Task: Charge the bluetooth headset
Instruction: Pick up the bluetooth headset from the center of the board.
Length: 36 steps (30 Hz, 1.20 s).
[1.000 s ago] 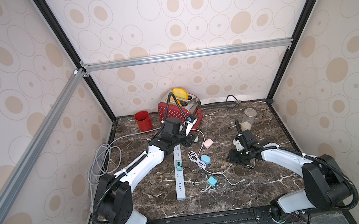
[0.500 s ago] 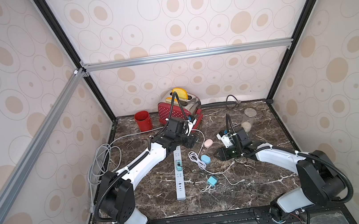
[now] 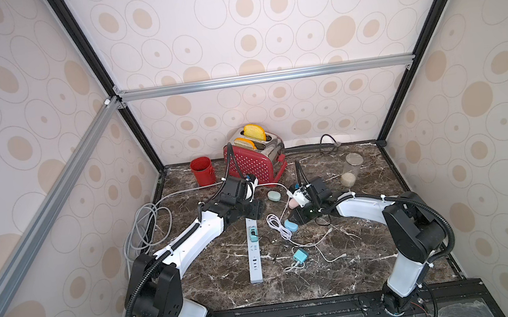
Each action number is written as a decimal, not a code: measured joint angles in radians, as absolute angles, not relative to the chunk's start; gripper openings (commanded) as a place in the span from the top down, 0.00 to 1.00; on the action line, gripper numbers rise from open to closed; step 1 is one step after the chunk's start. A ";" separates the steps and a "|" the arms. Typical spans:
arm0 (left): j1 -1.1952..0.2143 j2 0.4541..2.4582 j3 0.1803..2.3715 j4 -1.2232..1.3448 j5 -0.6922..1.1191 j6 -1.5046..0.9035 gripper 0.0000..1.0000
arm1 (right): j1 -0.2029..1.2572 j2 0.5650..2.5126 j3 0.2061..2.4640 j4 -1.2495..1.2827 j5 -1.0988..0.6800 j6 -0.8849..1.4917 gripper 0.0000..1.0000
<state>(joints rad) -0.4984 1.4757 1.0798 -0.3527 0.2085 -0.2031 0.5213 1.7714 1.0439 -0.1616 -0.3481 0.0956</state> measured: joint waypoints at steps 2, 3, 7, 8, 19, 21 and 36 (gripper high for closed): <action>-0.498 1.476 1.078 -0.352 0.215 -0.207 0.31 | 0.523 1.785 1.055 -0.176 -0.347 0.093 0.44; -0.498 1.476 1.077 -0.351 0.216 -0.207 0.31 | 0.523 1.788 1.057 -0.183 -0.348 0.092 0.44; -0.498 1.476 1.071 -0.350 0.220 -0.209 0.31 | 0.525 1.805 1.066 -0.212 -0.352 0.083 0.44; -0.498 1.477 1.071 -0.350 0.220 -0.209 0.31 | 0.525 1.811 1.069 -0.217 -0.358 0.081 0.44; -0.498 1.477 1.070 -0.348 0.219 -0.209 0.31 | 0.527 1.865 1.100 -0.224 -0.412 0.077 0.42; -0.498 1.477 1.070 -0.348 0.219 -0.209 0.31 | 0.527 1.866 1.100 -0.224 -0.415 0.077 0.41; -0.498 1.477 1.058 -0.345 0.220 -0.209 0.31 | 0.527 1.866 1.100 -0.223 -0.419 0.080 0.40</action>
<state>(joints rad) -0.4984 1.4765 1.0576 -0.3450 0.2195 -0.2092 0.5274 1.8660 1.0996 -0.2226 -0.4191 0.0795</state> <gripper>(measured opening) 0.689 0.614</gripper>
